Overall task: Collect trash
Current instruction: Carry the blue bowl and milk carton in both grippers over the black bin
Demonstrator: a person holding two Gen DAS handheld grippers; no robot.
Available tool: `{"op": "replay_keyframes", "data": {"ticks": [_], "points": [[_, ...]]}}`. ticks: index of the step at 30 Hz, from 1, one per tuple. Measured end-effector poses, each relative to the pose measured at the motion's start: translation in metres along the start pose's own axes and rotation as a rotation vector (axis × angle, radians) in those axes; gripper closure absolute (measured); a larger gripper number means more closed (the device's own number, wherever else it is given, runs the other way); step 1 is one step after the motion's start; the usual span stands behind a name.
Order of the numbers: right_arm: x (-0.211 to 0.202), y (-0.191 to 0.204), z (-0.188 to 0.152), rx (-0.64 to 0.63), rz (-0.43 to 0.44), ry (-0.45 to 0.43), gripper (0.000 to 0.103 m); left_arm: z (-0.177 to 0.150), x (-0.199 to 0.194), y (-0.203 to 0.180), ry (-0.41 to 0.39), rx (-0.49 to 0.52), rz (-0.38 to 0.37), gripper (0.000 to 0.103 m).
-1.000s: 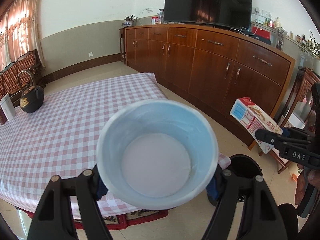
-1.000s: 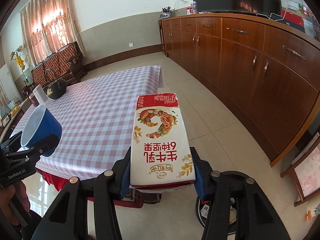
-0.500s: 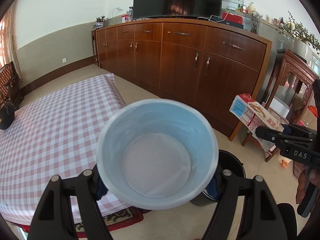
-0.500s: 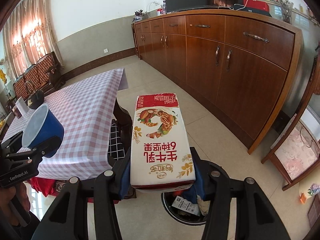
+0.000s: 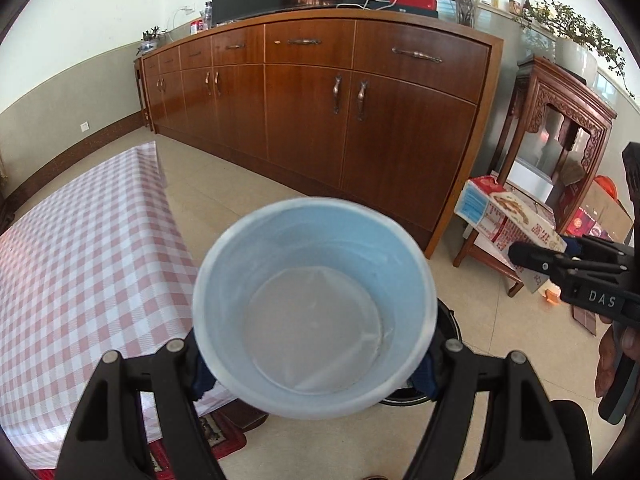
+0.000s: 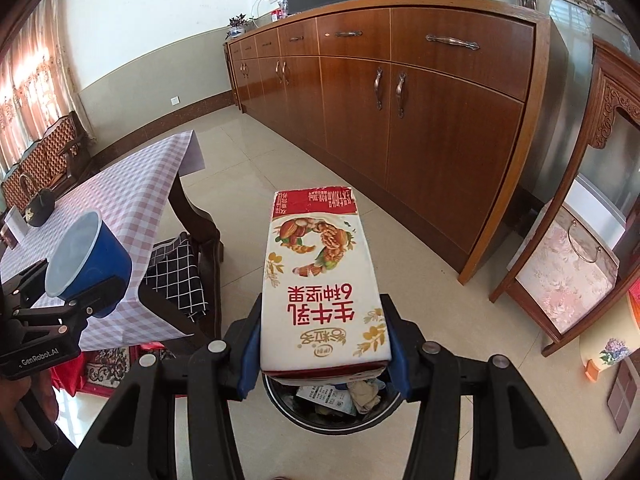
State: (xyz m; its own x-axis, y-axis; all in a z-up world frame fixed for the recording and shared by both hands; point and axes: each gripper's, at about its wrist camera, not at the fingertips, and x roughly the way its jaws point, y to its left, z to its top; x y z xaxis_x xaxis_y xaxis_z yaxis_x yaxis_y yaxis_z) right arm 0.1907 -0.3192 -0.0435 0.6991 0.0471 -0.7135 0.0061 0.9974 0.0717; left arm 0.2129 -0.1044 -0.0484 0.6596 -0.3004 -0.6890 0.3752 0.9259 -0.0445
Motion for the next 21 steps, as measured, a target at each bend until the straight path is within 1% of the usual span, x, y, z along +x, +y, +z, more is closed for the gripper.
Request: {"op": "replay_keyframes", "data": {"ticks": [7, 12, 16, 21], "points": [[0.008, -0.027, -0.013, 0.034, -0.022, 0.022, 0.049, 0.001, 0.021, -0.027, 0.034, 0.037, -0.033, 0.027], [0.018, -0.039, -0.024, 0.033, -0.034, 0.051, 0.049, -0.001, 0.036, -0.042, 0.063, 0.059, -0.055, 0.027], [0.032, -0.048, -0.033, 0.013, -0.032, 0.098, 0.049, -0.005, 0.055, -0.054, 0.098, 0.072, -0.075, 0.027], [0.058, -0.056, -0.048, -0.019, -0.034, 0.166, 0.049, -0.017, 0.083, -0.069, 0.162, 0.091, -0.097, 0.027]]}}
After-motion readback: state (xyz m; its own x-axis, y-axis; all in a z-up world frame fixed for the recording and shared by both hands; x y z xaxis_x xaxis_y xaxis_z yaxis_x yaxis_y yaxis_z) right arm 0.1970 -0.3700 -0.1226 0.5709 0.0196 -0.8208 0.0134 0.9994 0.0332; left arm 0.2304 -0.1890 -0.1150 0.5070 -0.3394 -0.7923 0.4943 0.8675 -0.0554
